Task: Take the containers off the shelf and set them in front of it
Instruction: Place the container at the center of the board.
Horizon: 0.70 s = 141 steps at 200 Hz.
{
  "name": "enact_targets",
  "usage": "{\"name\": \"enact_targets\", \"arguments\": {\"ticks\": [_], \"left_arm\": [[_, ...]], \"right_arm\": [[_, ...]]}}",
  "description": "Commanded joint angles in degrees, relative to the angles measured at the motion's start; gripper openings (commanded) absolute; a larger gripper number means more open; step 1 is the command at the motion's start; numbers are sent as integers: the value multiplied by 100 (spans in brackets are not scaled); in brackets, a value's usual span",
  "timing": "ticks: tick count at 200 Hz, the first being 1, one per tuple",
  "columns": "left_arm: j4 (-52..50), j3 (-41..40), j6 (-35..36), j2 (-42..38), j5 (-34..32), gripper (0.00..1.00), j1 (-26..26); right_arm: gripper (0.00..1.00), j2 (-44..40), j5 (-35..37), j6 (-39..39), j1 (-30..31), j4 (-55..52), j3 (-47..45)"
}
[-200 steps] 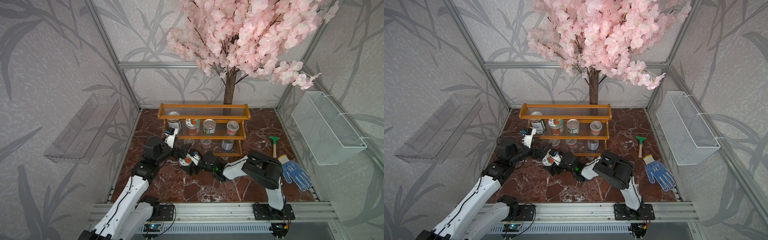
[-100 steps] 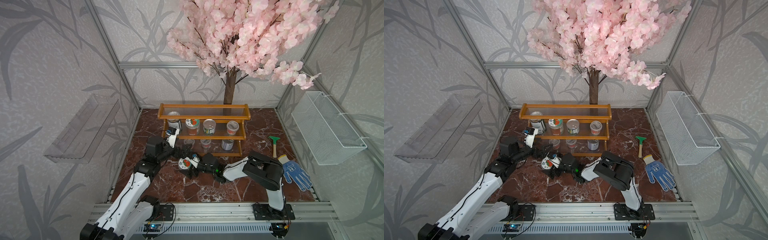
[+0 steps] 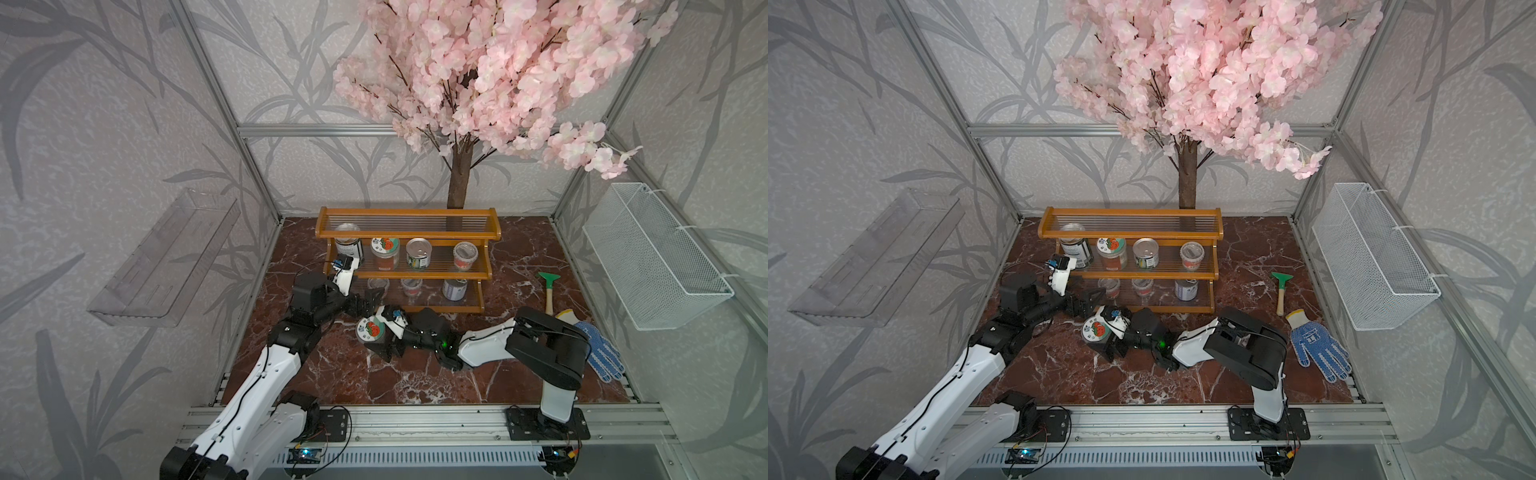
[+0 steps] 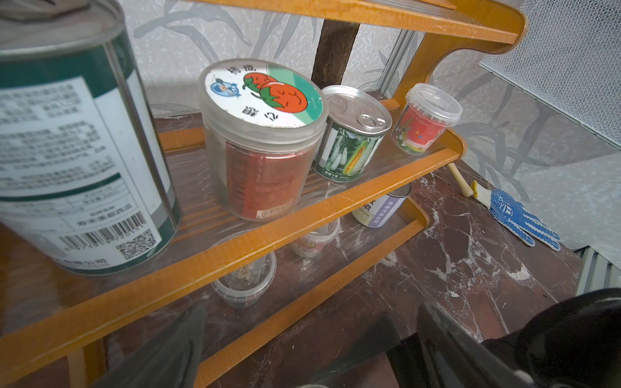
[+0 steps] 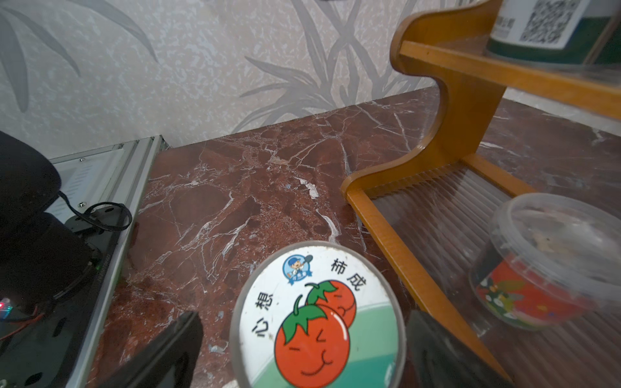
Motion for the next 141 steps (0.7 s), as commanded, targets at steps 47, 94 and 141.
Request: {"name": "enact_targets", "arguments": {"ticks": [47, 94, 141], "left_arm": [[107, 157, 68, 33, 208, 100, 37], [604, 24, -206, -21, 950, 100, 18], [653, -66, -256, -99, 1056, 100, 16]], "right_arm": [[99, -2626, 912, 246, -314, -2160, -794], [99, -4211, 1500, 518, -1062, -4899, -199], [99, -4753, 2860, 1026, -1712, -6029, 237]]}}
